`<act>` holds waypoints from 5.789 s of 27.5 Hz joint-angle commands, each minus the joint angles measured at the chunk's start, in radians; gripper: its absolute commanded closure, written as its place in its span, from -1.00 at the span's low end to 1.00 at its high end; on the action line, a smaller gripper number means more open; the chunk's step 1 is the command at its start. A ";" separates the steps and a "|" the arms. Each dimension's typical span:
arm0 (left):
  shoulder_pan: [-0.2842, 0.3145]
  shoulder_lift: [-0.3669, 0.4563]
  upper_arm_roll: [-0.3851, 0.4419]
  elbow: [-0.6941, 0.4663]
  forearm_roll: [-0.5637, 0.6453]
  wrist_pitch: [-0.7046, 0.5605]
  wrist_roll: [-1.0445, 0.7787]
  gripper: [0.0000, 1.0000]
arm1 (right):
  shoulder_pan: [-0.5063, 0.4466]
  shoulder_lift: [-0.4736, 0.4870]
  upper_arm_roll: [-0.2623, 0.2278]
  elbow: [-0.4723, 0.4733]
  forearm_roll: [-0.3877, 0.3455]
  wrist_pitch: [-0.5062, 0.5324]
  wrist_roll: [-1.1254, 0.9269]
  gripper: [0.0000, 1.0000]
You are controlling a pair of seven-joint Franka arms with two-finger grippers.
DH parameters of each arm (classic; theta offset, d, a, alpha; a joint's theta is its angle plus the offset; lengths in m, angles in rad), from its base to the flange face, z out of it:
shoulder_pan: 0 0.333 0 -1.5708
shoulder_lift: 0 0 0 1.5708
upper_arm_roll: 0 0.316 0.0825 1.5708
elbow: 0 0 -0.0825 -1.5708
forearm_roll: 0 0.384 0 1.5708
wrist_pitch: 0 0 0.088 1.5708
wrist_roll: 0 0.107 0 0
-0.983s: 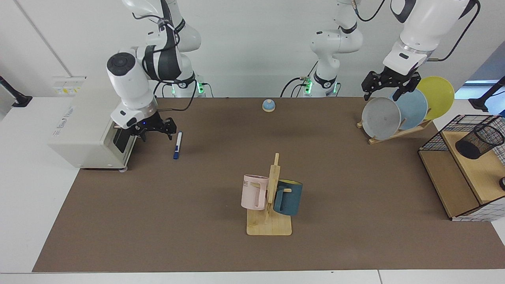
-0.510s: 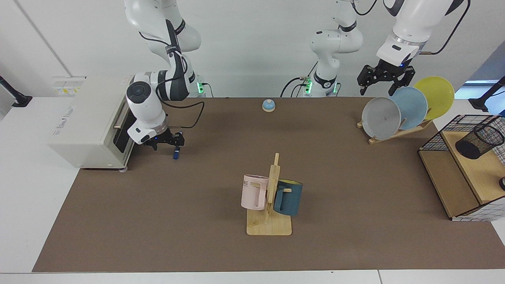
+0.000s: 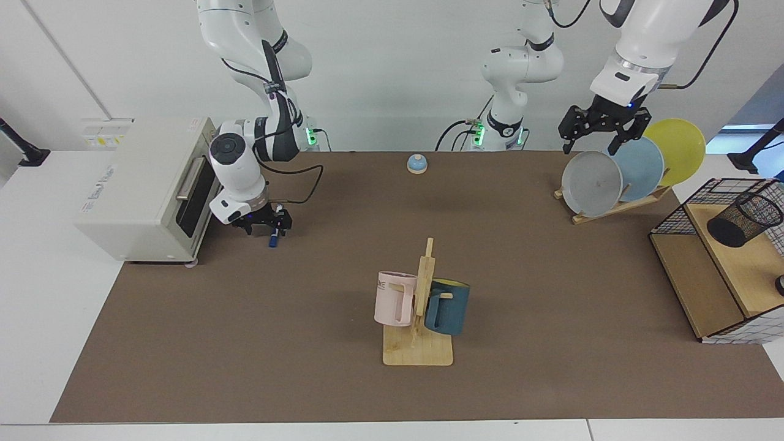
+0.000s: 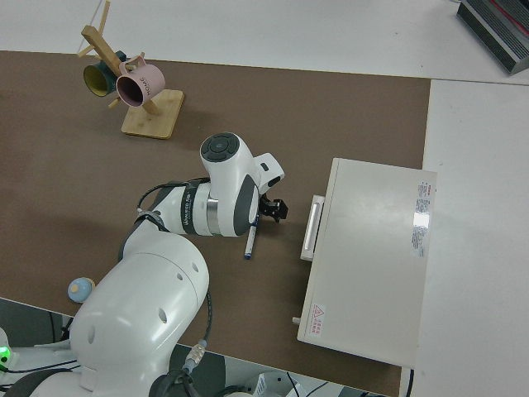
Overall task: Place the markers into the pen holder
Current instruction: 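Lower the right gripper onto the blue-capped marker and close it, then lift the marker with the right gripper while the left gripper moves forward, then carry the marker to the middle while the left gripper reaches toward it, then close the left gripper on the marker's capped end beside the right gripper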
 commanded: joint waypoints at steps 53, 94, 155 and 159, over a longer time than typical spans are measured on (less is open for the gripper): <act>-0.049 0.069 0.031 -0.042 -0.013 0.021 0.051 -0.99 | 0.267 0.032 0.010 0.452 0.380 -0.467 0.703 1.00; -0.204 0.048 -0.018 -0.101 -0.076 0.153 1.161 -0.99 | 0.587 0.094 0.010 0.555 0.826 -0.042 1.616 1.00; -0.219 -0.044 -0.120 -0.191 -0.023 0.202 1.350 1.00 | 0.597 0.086 0.010 0.547 0.814 -0.044 1.611 0.23; -0.216 -0.044 -0.118 -0.193 -0.023 0.199 1.350 1.00 | 0.601 0.080 0.008 0.535 0.770 -0.053 1.578 -1.00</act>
